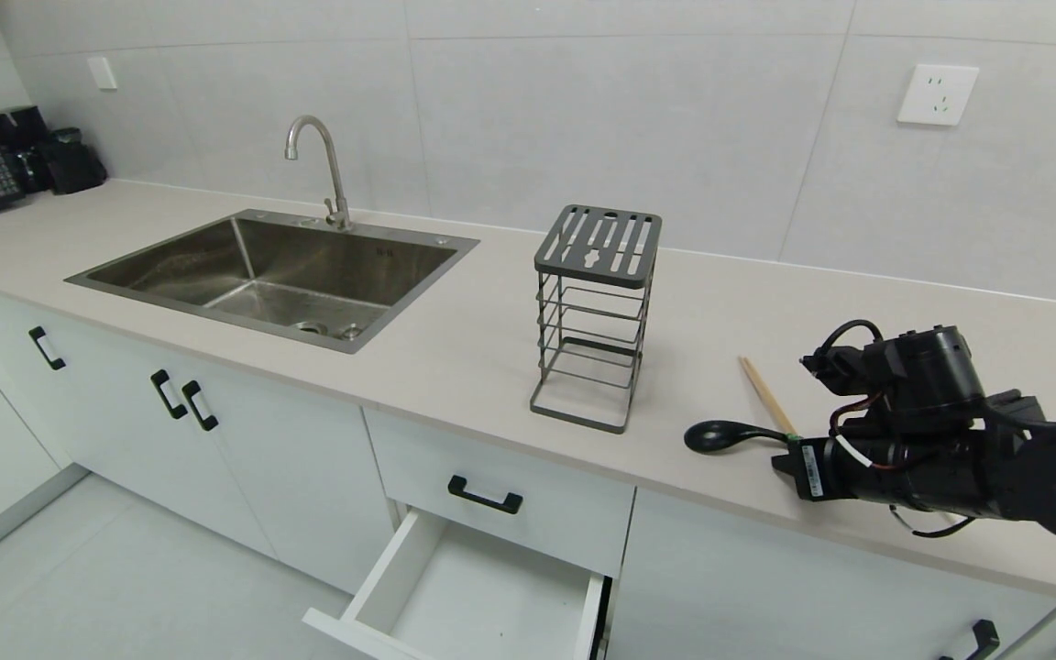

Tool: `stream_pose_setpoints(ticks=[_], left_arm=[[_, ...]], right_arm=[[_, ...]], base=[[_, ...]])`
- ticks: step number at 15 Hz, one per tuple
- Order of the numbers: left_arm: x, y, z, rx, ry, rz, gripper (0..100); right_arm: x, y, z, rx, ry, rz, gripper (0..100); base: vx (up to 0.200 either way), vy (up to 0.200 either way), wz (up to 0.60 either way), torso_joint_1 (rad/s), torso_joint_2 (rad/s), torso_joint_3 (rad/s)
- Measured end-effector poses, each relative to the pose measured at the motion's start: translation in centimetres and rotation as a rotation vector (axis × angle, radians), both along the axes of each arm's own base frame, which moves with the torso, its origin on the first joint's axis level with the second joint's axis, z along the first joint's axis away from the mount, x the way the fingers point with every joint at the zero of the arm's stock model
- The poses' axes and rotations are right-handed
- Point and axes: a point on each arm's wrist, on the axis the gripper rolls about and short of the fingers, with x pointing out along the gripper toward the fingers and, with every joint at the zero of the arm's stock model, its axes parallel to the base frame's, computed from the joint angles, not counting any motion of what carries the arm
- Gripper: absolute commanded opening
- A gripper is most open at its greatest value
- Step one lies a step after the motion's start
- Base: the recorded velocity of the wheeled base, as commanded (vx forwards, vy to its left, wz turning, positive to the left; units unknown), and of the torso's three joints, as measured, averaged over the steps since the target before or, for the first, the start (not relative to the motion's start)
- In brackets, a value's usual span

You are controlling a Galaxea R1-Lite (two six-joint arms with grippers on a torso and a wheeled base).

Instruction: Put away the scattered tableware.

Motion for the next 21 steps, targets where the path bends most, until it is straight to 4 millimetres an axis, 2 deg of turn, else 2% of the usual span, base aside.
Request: stream_pose_setpoints(ticks=[6, 9, 12, 14, 17, 19, 21], left_arm=[[0.0, 0.0, 0.0, 0.000, 0.000, 0.000, 100], [0.0, 0.0, 0.0, 0.000, 0.000, 0.000, 100], [0.0, 0.0, 0.0, 0.000, 0.000, 0.000, 100], [0.0, 0.0, 0.0, 0.000, 0.000, 0.000, 100], [0.0, 0.0, 0.0, 0.000, 0.000, 0.000, 100], [0.0, 0.0, 0.0, 0.000, 0.000, 0.000, 100], [0.0, 0.0, 0.0, 0.000, 0.000, 0.000, 100]], right_arm=[[-1.1, -1.0, 1.1, 0.004, -0.031, -0.018, 0], [-2.7, -1.4, 2.7, 0.012, -0.088, -0.011, 0], [-4.7, -1.8, 5.3, 0.025, -0.197, 0.025, 0], [-5.9, -1.2, 7.3, 0.065, -0.315, 0.104, 0], [-6.4, 0.8, 10.9, 0.199, -0.629, 0.251, 0], [-6.8, 1.6, 11.1, 0.234, -0.728, 0.396, 0], [-7.5, 1.8, 9.2, 0.204, -0.717, 0.571, 0]], base=[[0.000, 0.000, 0.00, 0.000, 0.00, 0.000], [0.000, 0.000, 0.00, 0.000, 0.00, 0.000], [0.000, 0.000, 0.00, 0.000, 0.00, 0.000], [0.000, 0.000, 0.00, 0.000, 0.00, 0.000], [0.000, 0.000, 0.00, 0.000, 0.00, 0.000], [0.000, 0.000, 0.00, 0.000, 0.00, 0.000], [0.000, 0.000, 0.00, 0.000, 0.00, 0.000]])
